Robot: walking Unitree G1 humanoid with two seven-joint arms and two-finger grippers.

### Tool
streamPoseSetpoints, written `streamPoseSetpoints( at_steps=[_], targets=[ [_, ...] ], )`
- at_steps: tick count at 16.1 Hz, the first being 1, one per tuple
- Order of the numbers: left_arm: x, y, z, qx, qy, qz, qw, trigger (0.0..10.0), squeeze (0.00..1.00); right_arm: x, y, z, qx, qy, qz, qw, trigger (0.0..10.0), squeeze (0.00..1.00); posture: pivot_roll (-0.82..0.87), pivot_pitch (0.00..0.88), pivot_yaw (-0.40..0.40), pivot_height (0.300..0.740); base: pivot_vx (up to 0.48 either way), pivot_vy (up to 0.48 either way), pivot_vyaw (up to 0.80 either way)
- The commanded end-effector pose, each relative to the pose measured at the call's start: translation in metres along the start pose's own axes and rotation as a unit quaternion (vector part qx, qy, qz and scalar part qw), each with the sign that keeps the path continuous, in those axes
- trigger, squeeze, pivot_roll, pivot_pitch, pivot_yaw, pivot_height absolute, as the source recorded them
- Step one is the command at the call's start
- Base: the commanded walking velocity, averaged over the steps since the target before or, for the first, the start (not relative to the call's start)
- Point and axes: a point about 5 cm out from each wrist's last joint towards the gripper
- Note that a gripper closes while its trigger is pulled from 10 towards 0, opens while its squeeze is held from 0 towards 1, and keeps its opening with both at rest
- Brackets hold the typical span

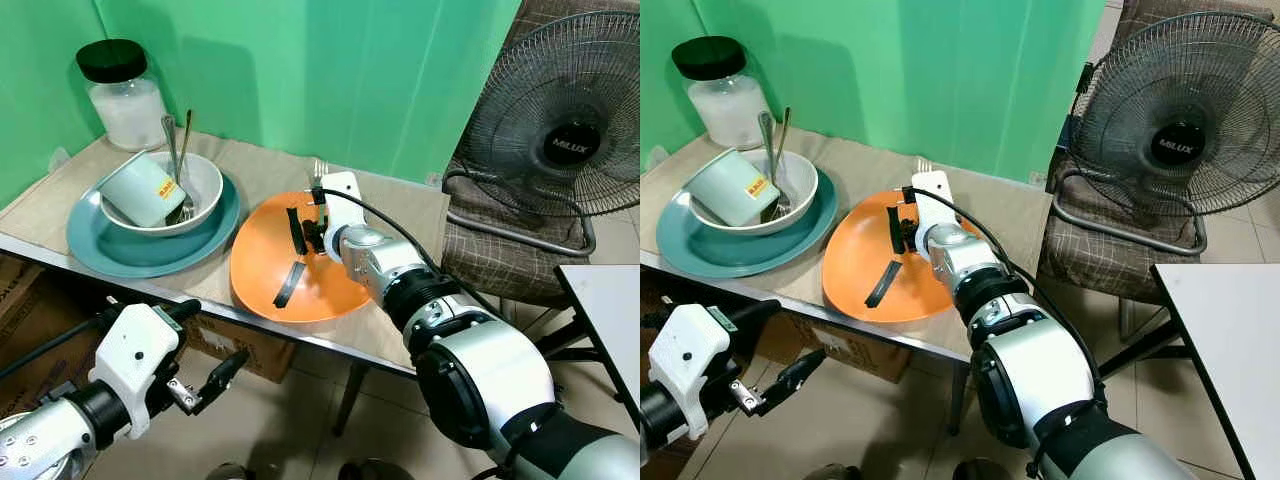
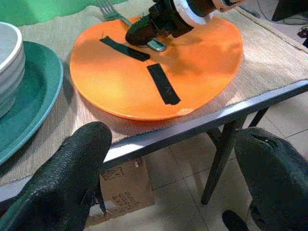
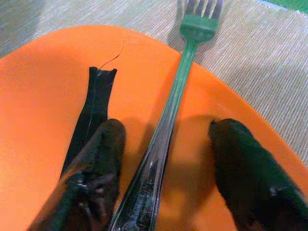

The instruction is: Setting the table

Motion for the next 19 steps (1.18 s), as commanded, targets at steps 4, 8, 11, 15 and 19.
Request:
streamPoseSetpoints(
  at_steps=[4, 8, 11, 15, 19],
  targets=[
    [0.001, 0.0013, -0.0006, -0.002, 0.005, -0.008, 1.0, 10.0, 0.0, -0.0283, 0.0003, -0.0234, -0.051, 0.008, 0.036, 0.998, 0.0, 0.0, 0.06, 0.127, -0.022, 0.74, 0.0, 0.0, 0.0],
    [0.0012, 0.0024, -0.0008, -0.001, 0.006, -0.009, 1.0, 10.0, 0.0, -0.0279, 0.0003, -0.0239, -0.051, 0.005, 0.036, 0.998, 0.0, 0.0, 0.06, 0.114, -0.025, 0.74, 0.0, 0.0, 0.0],
    [0.0014, 0.0027, -0.0011, -0.001, 0.007, -0.01, 1.0, 10.0, 0.0, -0.0283, 0.0003, -0.0245, -0.052, 0.004, 0.037, 0.998, 0.0, 0.0, 0.06, 0.104, -0.024, 0.74, 0.0, 0.0, 0.0],
    [0.0018, 0.0037, -0.0018, 0.0, 0.01, -0.012, 1.0, 10.0, 0.0, -0.0285, 0.0004, -0.0254, -0.052, 0.003, 0.04, 0.998, 0.0, 0.0, 0.06, 0.091, -0.025, 0.74, 0.0, 0.0, 0.0],
    [0.0012, 0.0051, -0.0019, 0.002, 0.012, -0.011, 1.0, 10.0, 0.0, -0.027, 0.0006, -0.0253, -0.05, 0.005, 0.04, 0.998, 0.0, 0.0, 0.06, 0.078, -0.025, 0.74, 0.0, 0.0, 0.0]
  ],
)
Point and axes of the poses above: a point about 5 cm out from each wrist's last joint towards the gripper, its own y axis pointing out of the wrist towards the gripper, its own z axis along the axis of the wrist's last joint, x = y × z, and after that the axes turned 13 degrees about y, right-handed
